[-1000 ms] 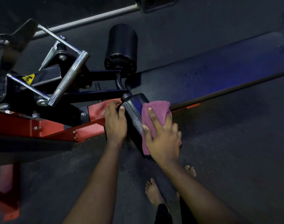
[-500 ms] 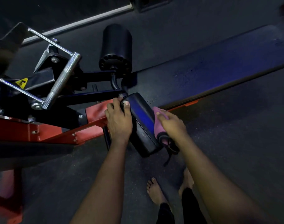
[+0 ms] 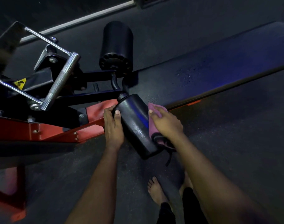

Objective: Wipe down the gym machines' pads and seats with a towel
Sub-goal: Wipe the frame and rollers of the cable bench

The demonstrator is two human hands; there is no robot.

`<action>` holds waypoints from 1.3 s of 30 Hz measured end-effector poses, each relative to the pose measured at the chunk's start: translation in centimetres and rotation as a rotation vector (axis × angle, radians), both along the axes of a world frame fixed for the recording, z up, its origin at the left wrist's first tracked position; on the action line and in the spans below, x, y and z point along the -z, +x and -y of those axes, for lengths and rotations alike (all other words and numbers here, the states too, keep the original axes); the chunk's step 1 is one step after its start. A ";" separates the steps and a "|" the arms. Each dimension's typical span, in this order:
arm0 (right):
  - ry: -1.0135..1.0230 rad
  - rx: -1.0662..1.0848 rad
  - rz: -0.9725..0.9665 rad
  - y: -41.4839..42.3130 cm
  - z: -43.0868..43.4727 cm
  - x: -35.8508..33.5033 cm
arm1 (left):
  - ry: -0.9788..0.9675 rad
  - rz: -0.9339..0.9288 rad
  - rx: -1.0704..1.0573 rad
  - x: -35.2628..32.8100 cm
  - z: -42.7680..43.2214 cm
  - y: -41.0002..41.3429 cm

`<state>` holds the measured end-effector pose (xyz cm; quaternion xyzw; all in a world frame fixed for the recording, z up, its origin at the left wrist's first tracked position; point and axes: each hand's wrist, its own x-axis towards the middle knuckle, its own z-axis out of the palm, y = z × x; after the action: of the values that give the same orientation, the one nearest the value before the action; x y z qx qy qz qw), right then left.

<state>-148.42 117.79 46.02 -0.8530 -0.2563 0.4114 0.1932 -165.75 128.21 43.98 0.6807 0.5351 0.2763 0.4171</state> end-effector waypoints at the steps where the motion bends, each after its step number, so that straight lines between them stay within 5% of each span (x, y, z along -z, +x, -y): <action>1: 0.009 0.024 -0.092 0.8 -0.1 0.3 | 0.000 0.006 0.011 -0.1 0.1 0.1; 4: 0.050 0.074 -0.142 1.1 0.2 0.6 | -0.020 -0.005 0.039 -0.8 0.2 0.2; 11: 0.202 -0.137 0.492 -6.4 4.5 -2.5 | -0.057 -0.012 0.028 -0.1 0.0 0.4; 15: 0.191 -0.208 0.608 -6.4 -0.6 -3.0 | -0.046 0.027 0.033 0.6 -0.3 0.2; 22: 0.292 -0.286 0.282 -1.7 -7.0 -2.4 | -0.046 0.075 0.047 0.7 -0.5 -0.4; 31: 0.247 -0.127 0.373 -4.1 4.4 -1.9 | -0.075 0.074 0.023 0.7 -0.1 -0.1; 39: 0.107 -0.155 0.114 0.8 -6.6 -0.8 | -0.159 0.110 0.031 1.4 -0.5 -0.3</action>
<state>-147.59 124.39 46.78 -0.8412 -0.3538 0.3616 0.1910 -166.01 128.69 42.55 0.6376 0.5211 0.2633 0.5027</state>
